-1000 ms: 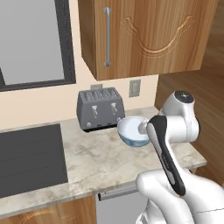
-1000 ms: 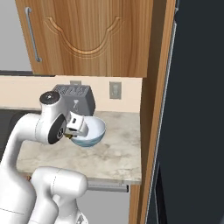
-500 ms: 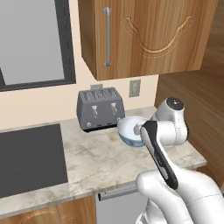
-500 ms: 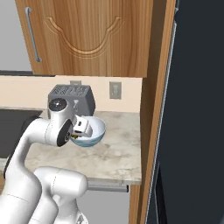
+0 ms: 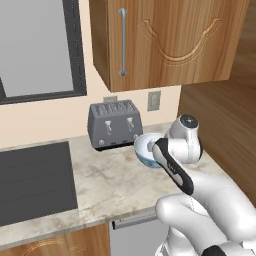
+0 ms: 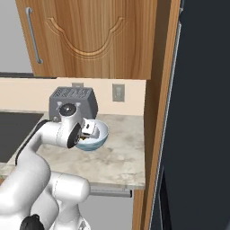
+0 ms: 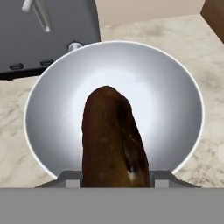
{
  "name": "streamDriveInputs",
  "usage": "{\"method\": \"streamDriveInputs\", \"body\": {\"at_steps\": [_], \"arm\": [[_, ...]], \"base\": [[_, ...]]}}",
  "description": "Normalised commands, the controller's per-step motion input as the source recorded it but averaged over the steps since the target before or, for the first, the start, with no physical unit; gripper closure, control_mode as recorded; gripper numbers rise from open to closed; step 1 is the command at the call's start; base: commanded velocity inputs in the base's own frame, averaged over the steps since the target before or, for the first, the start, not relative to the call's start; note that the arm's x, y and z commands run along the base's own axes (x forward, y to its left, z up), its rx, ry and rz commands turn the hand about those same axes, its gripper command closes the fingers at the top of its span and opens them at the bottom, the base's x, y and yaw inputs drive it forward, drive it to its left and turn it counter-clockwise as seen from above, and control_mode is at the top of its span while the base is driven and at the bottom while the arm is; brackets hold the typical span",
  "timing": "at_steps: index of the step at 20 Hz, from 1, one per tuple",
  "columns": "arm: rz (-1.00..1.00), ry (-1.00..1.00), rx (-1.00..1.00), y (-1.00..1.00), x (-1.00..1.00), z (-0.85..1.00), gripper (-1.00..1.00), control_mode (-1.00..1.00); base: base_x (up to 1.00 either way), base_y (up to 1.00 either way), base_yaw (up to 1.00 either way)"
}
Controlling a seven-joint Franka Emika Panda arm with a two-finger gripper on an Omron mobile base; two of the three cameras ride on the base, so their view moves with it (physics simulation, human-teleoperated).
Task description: Take the squash, sweet potato, and squash from the freezer and place them in the bowl on the counter.
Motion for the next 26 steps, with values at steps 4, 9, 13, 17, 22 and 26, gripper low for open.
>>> {"method": "streamDriveInputs", "body": {"at_steps": [4, 9, 13, 17, 22, 26], "arm": [[0.0, 0.0, 0.0, 0.0, 0.05, -0.26, 1.0, -1.0], [0.0, 0.0, 0.0, 0.0, 0.06, -0.26, 1.0, -1.0], [0.0, 0.0, 0.0, 0.0, 0.1, -0.26, 1.0, -1.0], [0.0, 0.02, 0.0, 0.0, 0.09, -0.04, -1.0, -1.0], [0.0, 0.0, 0.0, 0.0, 0.0, 0.0, -1.0, -1.0], [0.0, 0.0, 0.0, 0.0, 0.0, 0.0, -1.0, -1.0]], "base": [[0.0, 0.0, 0.0], [0.0, 0.0, 0.0], [0.0, 0.0, 0.0], [0.0, 0.0, 0.0], [0.0, 0.0, 0.0], [0.0, 0.0, 0.0]]}}
